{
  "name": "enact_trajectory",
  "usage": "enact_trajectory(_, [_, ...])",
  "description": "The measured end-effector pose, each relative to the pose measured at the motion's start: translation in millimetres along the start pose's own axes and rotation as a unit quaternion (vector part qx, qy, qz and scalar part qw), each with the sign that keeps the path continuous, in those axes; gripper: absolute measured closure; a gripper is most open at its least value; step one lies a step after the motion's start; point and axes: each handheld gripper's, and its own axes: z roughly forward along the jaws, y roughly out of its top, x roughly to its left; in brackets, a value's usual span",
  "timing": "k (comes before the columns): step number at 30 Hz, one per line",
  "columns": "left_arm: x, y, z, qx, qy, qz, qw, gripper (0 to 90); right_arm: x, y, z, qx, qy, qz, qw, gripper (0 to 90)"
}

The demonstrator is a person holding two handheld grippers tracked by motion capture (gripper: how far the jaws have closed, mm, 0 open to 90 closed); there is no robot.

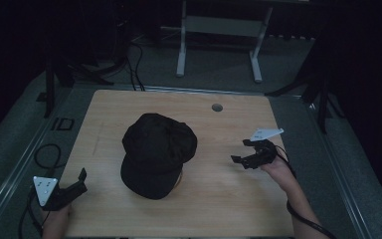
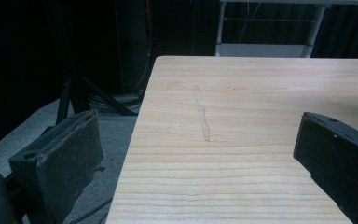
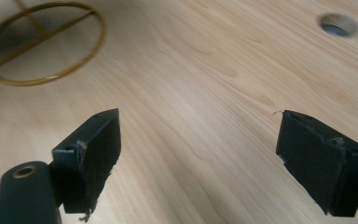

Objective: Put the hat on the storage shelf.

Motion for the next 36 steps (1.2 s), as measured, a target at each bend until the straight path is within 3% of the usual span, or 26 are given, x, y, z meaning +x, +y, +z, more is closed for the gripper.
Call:
enact_trajectory(9, [0.0, 0.0, -0.1, 0.0, 0.001, 0.0, 1.0, 1.8, -16.1, -48.6, -8.9, -0.024, -0.055, 0.055, 0.9967, 13.6])
enact_trajectory(17, [-0.3, 0.0, -0.1, 0.0, 0.002, 0.001, 1.0, 1.8, -23.8, -84.2, -20.4, -0.034, -0.123, 0.104, 0.9863, 13.5])
enact_trajectory(21, [-0.5, -0.1, 0.0, -0.001, 0.003, 0.001, 1.0, 1.8, -25.1, -97.3, -27.3, -0.042, -0.164, 0.132, 0.9766, 13.5])
enact_trajectory(24, [-0.7, -0.1, -0.1, -0.001, 0.004, 0.002, 1.0, 1.8, -25.7, -104.9, -33.2, -0.054, -0.196, 0.151, 0.9674, 13.5])
enact_trajectory(30, [-0.5, -0.1, 0.0, -0.001, 0.004, 0.001, 1.0, 1.8, -27.7, -119.9, -46.3, -0.068, -0.27, 0.186, 0.9424, 13.6])
enact_trajectory(34, [-0.6, -0.1, -0.1, -0.001, 0.004, 0.001, 1.0, 1.8, -25.8, -126.9, -53.9, -0.086, -0.291, 0.196, 0.9324, 13.7])
enact_trajectory(36, [-0.5, -0.1, -0.1, -0.001, 0.003, 0.001, 1.0, 1.8, -25.7, -129.0, -56.5, -0.088, -0.293, 0.198, 0.9312, 13.7])
